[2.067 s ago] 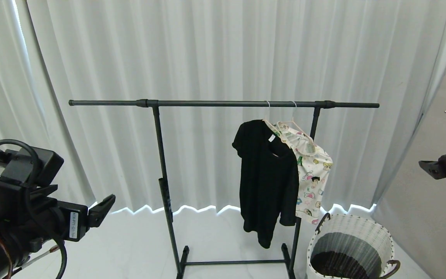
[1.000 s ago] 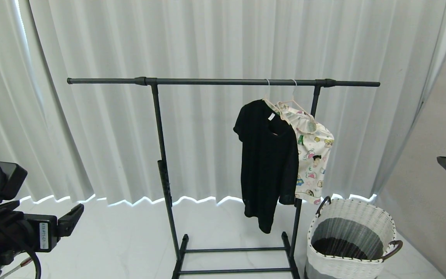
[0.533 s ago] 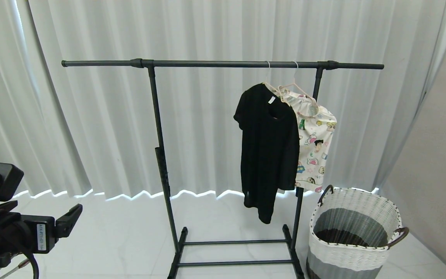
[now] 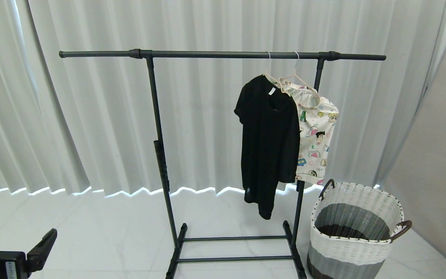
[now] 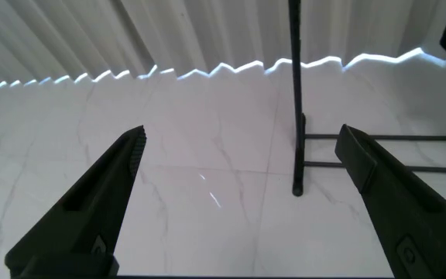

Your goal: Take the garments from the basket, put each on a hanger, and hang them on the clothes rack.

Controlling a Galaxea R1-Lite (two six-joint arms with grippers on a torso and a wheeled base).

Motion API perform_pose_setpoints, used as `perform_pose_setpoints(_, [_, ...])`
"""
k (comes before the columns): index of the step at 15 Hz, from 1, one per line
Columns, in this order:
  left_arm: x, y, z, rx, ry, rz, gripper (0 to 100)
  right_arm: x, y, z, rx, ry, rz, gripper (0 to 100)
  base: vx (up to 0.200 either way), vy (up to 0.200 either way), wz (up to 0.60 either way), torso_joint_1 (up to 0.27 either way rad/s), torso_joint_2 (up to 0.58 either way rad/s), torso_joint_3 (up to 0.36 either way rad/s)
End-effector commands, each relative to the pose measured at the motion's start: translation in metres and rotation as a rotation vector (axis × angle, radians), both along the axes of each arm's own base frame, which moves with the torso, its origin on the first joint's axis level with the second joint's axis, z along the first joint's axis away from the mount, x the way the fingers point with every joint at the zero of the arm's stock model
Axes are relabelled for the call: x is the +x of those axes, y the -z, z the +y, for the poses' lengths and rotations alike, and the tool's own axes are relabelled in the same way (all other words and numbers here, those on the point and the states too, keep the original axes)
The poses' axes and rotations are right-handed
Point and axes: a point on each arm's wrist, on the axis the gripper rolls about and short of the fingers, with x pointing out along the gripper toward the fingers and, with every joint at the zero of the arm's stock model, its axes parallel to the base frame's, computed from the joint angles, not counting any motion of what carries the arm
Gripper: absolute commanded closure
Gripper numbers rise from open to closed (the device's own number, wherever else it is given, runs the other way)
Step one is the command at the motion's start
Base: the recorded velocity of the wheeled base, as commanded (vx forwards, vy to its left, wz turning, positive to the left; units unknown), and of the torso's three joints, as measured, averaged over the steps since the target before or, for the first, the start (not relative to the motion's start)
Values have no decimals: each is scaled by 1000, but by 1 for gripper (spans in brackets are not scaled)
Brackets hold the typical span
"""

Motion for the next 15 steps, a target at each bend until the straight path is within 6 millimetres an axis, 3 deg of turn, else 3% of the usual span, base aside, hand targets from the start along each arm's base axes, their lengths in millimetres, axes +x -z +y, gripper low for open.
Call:
perform_pose_setpoints(1, [-32,12,6,29,-119,-81,0,-47,18,-2,9,22,-77,0,0,0,0,0,0,0])
perform_pose_setpoints(6, [-79,42,9,92,-355,-178,0,-118,63,1,36,28,-315,0,0,0,0,0,0,0])
perform_pose_setpoints(9, [-105,55,8,136,-359,-310,0,-144,88,2,38,21,-433,0,0,0,0,0,0,0])
perform_pose_setpoints(11, [-107,55,9,148,-422,-324,0,-154,114,2,6,24,-467,0,0,0,0,0,0,0])
perform_pose_setpoints(13, [-108,55,9,141,-425,-329,0,-144,136,0,-22,75,-461,0,0,0,0,0,0,0])
perform_pose_setpoints(15, [-108,61,9,84,-442,-304,0,-141,142,0,-47,104,-476,0,0,0,0,0,0,0])
